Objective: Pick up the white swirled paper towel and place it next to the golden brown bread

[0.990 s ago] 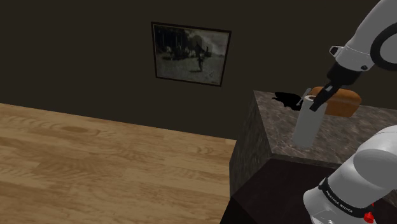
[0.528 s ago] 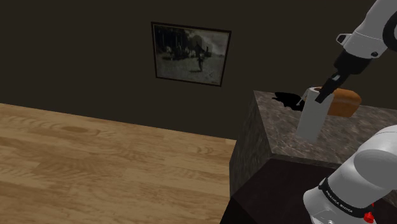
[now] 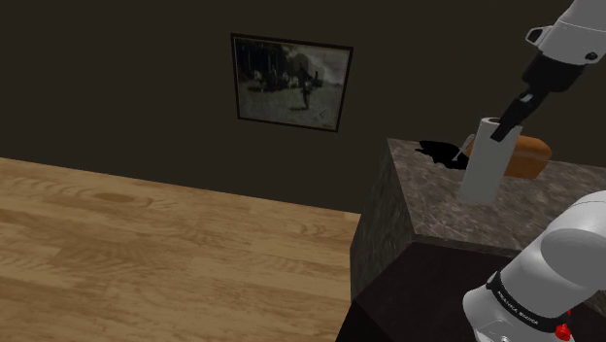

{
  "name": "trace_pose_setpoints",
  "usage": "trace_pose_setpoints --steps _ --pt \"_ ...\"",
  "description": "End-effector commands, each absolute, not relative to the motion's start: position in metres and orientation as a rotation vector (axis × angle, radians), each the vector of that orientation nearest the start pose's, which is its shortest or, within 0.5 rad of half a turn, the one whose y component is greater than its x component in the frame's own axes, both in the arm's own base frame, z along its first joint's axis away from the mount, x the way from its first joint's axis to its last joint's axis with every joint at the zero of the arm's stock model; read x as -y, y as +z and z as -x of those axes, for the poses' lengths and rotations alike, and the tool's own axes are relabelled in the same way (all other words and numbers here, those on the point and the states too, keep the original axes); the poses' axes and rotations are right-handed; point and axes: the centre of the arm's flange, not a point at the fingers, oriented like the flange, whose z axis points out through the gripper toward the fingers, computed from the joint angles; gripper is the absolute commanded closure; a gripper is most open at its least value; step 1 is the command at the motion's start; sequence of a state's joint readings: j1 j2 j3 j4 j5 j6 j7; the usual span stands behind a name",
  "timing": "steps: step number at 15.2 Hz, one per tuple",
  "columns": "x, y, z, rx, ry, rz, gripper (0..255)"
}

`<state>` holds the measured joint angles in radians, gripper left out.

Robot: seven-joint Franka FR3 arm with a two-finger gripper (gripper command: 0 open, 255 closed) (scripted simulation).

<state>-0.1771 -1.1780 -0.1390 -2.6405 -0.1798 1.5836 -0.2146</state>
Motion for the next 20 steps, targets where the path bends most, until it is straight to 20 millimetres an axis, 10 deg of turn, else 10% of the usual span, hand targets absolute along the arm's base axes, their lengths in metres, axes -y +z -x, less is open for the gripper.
trace_pose_setpoints --steps 1,20 --pt "0.095 0.566 -0.197 -0.051 -0.164 3.213 255" --pt "0.095 0.666 -0.197 -0.051 -0.164 3.213 255"
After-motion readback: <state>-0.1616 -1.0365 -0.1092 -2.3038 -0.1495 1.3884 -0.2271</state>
